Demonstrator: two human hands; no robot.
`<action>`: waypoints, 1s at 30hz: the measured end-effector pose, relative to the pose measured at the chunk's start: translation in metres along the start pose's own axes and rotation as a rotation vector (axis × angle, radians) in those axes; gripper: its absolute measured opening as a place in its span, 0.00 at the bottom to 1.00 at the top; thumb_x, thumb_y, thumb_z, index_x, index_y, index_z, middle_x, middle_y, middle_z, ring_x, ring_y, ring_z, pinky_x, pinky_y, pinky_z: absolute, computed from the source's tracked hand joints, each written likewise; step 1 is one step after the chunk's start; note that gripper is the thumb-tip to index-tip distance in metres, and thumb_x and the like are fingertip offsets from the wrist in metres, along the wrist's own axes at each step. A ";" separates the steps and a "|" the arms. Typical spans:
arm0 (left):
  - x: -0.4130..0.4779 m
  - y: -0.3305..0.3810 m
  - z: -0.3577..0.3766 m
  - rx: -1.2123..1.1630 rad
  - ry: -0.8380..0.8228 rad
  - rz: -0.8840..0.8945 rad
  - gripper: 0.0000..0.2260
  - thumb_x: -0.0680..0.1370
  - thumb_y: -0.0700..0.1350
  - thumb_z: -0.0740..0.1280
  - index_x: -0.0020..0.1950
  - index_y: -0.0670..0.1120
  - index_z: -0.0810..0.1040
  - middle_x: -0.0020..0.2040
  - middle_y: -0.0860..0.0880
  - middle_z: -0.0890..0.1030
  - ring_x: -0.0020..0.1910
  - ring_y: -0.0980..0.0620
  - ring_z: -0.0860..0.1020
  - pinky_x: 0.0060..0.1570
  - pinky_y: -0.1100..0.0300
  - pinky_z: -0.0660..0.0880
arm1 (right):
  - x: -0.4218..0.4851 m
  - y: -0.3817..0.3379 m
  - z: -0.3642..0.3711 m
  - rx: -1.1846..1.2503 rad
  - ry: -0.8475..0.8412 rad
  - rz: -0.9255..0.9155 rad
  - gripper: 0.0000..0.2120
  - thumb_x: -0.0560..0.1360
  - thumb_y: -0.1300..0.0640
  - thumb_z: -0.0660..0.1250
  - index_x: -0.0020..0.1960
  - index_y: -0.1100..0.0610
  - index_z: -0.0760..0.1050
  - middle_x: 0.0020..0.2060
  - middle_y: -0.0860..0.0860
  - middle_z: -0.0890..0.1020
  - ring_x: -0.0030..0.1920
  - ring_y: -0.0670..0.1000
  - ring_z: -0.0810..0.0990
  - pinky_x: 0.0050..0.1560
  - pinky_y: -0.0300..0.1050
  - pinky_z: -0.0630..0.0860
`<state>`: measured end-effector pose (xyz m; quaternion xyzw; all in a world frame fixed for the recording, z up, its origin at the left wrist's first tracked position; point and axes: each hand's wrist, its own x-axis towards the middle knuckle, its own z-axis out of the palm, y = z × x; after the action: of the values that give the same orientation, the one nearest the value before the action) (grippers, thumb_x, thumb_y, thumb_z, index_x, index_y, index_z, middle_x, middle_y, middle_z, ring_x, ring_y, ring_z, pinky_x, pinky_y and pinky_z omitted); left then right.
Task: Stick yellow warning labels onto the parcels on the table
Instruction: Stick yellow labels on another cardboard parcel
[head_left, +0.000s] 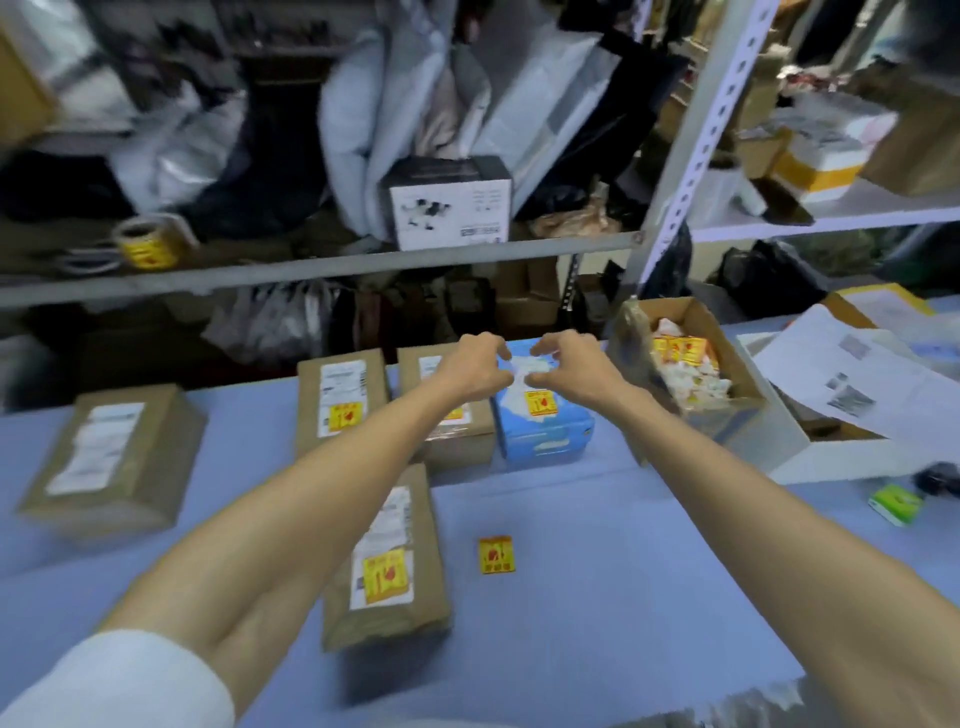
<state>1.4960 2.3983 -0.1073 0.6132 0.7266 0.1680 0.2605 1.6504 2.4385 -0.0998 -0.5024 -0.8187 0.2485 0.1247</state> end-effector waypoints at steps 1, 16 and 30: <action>-0.011 -0.016 -0.006 -0.008 0.018 -0.031 0.17 0.73 0.43 0.67 0.62 0.44 0.76 0.59 0.42 0.79 0.57 0.44 0.77 0.55 0.51 0.77 | 0.000 -0.015 0.012 -0.003 -0.027 -0.037 0.22 0.70 0.55 0.74 0.62 0.60 0.77 0.61 0.55 0.79 0.62 0.53 0.76 0.59 0.47 0.73; -0.163 -0.167 0.018 -0.230 0.223 -0.454 0.17 0.72 0.38 0.67 0.60 0.45 0.78 0.60 0.45 0.79 0.59 0.46 0.76 0.54 0.59 0.72 | -0.050 -0.097 0.146 -0.118 -0.269 -0.190 0.15 0.71 0.59 0.71 0.56 0.62 0.76 0.53 0.58 0.81 0.54 0.58 0.78 0.49 0.50 0.77; -0.225 -0.180 0.075 -0.800 0.185 -0.524 0.36 0.73 0.40 0.73 0.75 0.51 0.59 0.69 0.49 0.72 0.58 0.53 0.72 0.56 0.61 0.70 | -0.137 -0.055 0.203 0.537 -0.320 0.204 0.27 0.74 0.55 0.71 0.71 0.53 0.67 0.63 0.51 0.77 0.53 0.48 0.76 0.44 0.34 0.72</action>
<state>1.4206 2.1376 -0.2310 0.2439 0.7549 0.4169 0.4435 1.5800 2.2398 -0.2355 -0.4859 -0.6785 0.5424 0.0970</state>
